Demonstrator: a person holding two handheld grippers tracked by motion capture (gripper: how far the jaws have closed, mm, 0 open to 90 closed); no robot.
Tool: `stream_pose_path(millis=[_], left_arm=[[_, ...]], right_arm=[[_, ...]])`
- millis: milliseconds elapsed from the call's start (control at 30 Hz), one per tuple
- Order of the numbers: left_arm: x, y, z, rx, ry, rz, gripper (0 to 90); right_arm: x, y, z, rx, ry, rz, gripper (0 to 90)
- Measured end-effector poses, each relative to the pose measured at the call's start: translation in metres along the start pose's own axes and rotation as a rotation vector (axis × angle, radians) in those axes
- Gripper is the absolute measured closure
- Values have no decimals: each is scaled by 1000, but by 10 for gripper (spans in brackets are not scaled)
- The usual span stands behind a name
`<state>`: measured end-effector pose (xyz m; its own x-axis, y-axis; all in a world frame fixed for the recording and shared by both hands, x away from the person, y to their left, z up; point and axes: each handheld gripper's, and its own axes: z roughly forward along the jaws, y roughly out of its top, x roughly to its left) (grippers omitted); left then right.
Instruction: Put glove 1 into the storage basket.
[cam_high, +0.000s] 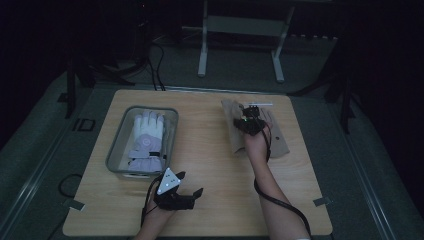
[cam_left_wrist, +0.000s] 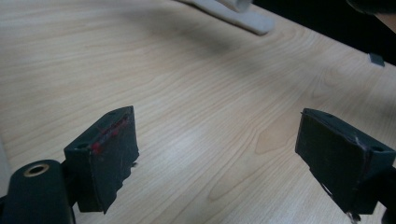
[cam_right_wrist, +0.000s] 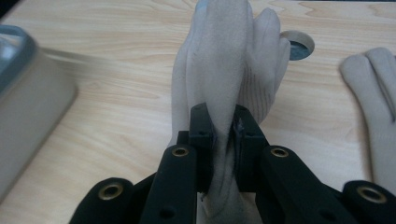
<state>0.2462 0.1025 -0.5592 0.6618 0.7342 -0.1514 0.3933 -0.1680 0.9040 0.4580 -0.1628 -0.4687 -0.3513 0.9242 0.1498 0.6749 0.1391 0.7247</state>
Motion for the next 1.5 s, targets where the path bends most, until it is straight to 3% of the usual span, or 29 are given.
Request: stream_pose_path(millis=[167, 300, 500, 600, 867, 1033, 1133, 1233, 1400, 1500], left_arm=[[0, 2, -2, -13, 18, 0, 134], [0, 3, -5, -31, 29, -1, 135], [0, 4, -7, -43, 40, 4, 139], [0, 4, -6, -46, 41, 1, 139], [-1, 4, -6, -45, 42, 7, 139], [0, 2, -5, -41, 36, 5, 139], [1, 2, -4, -41, 33, 3, 139], [1, 1, -4, -38, 32, 4, 139], [1, 0, -3, -43, 30, 7, 140], [3, 0, -3, -52, 18, -3, 139]], right_arm=[[5, -15, -20, -34, 16, 39, 811], [7, -32, -33, -54, -2, 60, 810], [10, -65, -42, -42, 4, 112, 810], [13, -82, -42, -36, 14, 137, 809], [28, -117, -21, 33, 3, 136, 802], [29, -129, -9, 58, 3, 144, 779], [30, -131, -7, 47, 1, 146, 754], [31, -130, -8, 39, 19, 154, 674], [30, -123, -16, 20, 25, 118, 530], [28, -119, -17, 45, 53, 108, 441]])
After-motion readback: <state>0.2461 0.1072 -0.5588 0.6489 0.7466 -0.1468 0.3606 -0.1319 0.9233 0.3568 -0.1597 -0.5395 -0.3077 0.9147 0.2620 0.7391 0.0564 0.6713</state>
